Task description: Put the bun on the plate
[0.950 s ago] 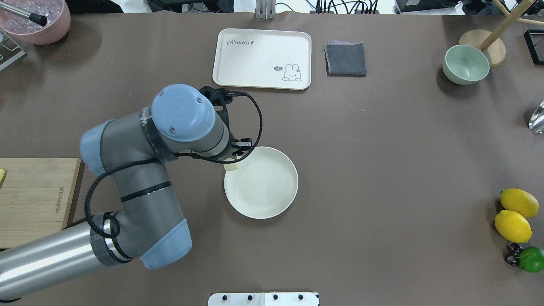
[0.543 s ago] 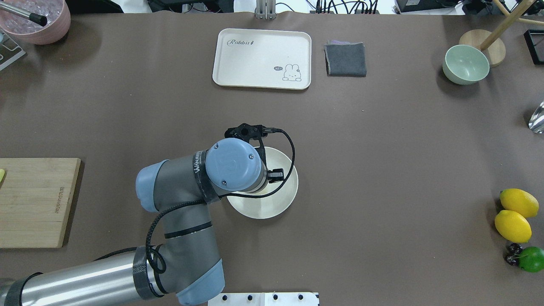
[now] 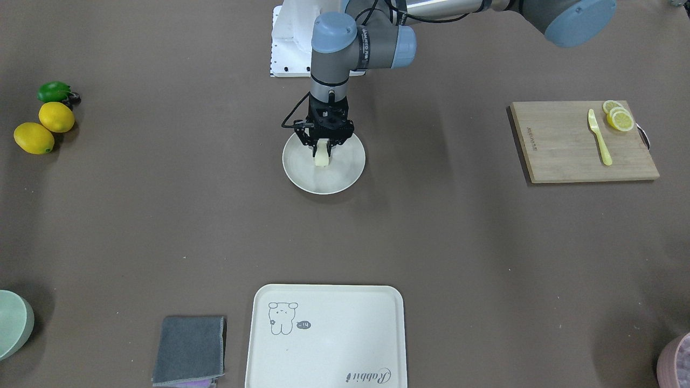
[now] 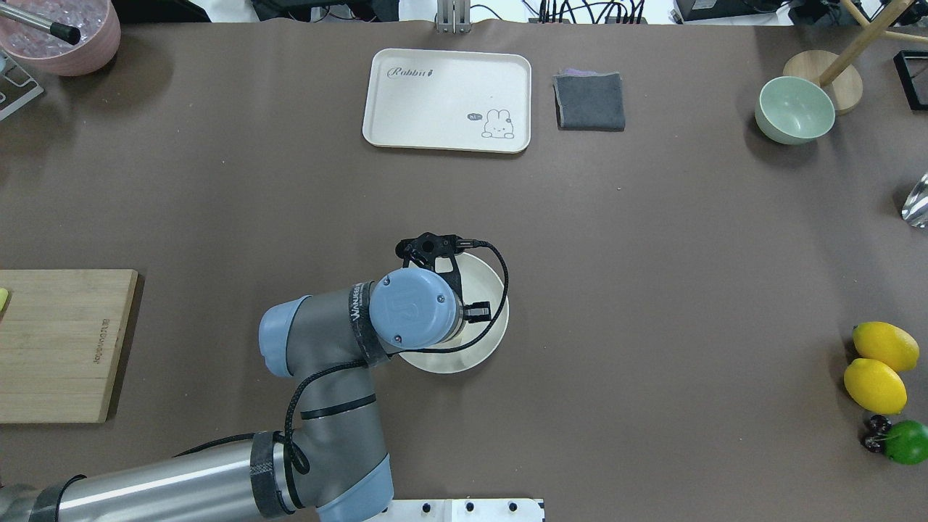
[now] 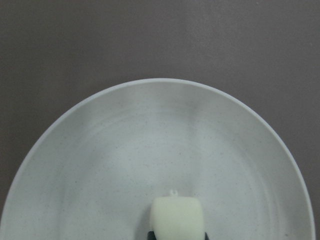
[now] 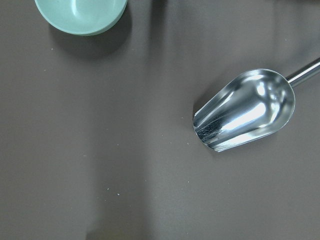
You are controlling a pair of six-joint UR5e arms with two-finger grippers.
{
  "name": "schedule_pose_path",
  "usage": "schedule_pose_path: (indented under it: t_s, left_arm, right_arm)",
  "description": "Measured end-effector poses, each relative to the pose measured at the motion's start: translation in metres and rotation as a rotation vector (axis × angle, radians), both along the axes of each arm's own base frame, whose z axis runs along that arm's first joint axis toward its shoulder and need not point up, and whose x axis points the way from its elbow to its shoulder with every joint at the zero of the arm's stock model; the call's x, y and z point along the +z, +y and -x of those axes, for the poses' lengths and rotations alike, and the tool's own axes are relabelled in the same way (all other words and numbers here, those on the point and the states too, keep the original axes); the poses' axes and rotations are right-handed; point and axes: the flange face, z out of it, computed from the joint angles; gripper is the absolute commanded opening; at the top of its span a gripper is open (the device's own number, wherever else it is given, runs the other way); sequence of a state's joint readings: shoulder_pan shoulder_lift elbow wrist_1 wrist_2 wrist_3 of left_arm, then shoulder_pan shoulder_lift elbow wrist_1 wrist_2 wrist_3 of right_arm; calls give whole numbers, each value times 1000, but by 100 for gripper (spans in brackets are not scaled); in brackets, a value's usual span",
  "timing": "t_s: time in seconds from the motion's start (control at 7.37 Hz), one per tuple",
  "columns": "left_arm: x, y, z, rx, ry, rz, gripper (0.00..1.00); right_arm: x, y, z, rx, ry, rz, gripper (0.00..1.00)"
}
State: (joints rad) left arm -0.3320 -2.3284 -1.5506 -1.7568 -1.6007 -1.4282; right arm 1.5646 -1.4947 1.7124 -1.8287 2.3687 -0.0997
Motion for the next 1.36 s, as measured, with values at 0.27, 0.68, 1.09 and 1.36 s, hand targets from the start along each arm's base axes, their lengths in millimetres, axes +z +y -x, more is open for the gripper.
schedule_pose_path:
  t_s: [0.27, 0.68, 1.09, 1.36]
  left_arm:
    - [-10, 0, 9, 4, 22, -4, 97]
    - [-30, -25, 49, 7, 37, 6, 98]
    - [1, -129, 168, 40, -88, -66, 98]
    - [75, -197, 283, 75, -187, -59, 98]
  right_arm:
    - [-3, -1, 1, 2, -9, -6, 100]
    - [-3, -1, 1, 2, -13, -6, 100]
    - [6, 7, 3, 0, -40, 7, 100]
    - [12, 11, 3, 0, -41, 18, 100]
